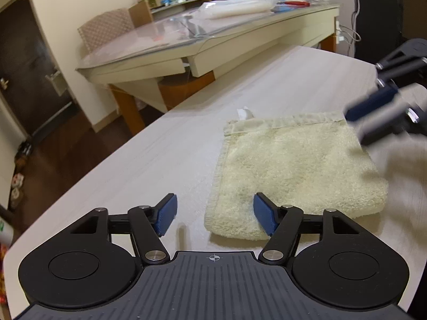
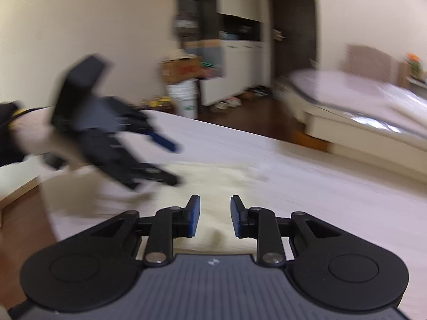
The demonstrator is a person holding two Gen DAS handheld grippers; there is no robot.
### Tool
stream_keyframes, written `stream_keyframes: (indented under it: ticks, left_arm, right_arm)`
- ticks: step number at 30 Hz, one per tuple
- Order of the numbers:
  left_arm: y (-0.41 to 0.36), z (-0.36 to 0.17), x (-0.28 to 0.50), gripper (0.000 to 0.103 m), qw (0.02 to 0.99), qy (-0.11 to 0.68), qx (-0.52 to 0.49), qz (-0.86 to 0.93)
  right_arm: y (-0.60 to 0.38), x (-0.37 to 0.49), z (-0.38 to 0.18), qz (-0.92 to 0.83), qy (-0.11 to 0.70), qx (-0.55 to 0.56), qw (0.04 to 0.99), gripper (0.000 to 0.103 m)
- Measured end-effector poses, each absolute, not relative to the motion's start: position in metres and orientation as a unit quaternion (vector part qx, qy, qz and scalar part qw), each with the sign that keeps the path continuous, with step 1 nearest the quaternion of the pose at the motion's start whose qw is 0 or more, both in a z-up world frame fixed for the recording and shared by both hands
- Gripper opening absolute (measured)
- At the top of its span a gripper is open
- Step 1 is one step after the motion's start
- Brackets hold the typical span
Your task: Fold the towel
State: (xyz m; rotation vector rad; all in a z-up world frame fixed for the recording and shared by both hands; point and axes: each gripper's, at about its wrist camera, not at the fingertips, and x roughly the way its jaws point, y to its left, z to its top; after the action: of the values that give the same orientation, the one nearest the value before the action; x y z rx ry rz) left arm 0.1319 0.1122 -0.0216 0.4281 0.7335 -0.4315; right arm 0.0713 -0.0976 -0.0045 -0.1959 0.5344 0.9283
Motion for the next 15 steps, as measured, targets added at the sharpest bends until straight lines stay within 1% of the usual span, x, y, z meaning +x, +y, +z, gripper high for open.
stream_keyframes:
  ticks: [6,9,12,15]
  left_arm:
    - [0.115,-0.023,0.139,0.072,0.887,0.354,0.209,-0.209]
    - [0.115,-0.023,0.144,0.071,0.889,0.359,0.194,-0.207]
    - [0.118,-0.021,0.14,0.068,0.895,0.364,0.173,-0.19]
    - [0.126,-0.015,0.13,0.065,0.909,0.361,0.125,-0.166]
  right_arm:
    - [-0.066,0.053,-0.029,0.445,0.267,-0.15,0.842,0.028]
    - [-0.065,0.051,-0.028,0.442,0.271,-0.146,0.843,0.028]
    - [-0.07,0.052,-0.021,0.443,0.27,-0.136,0.844,0.028]
    - [-0.086,0.056,-0.011,0.427,0.261,-0.125,0.857,0.029]
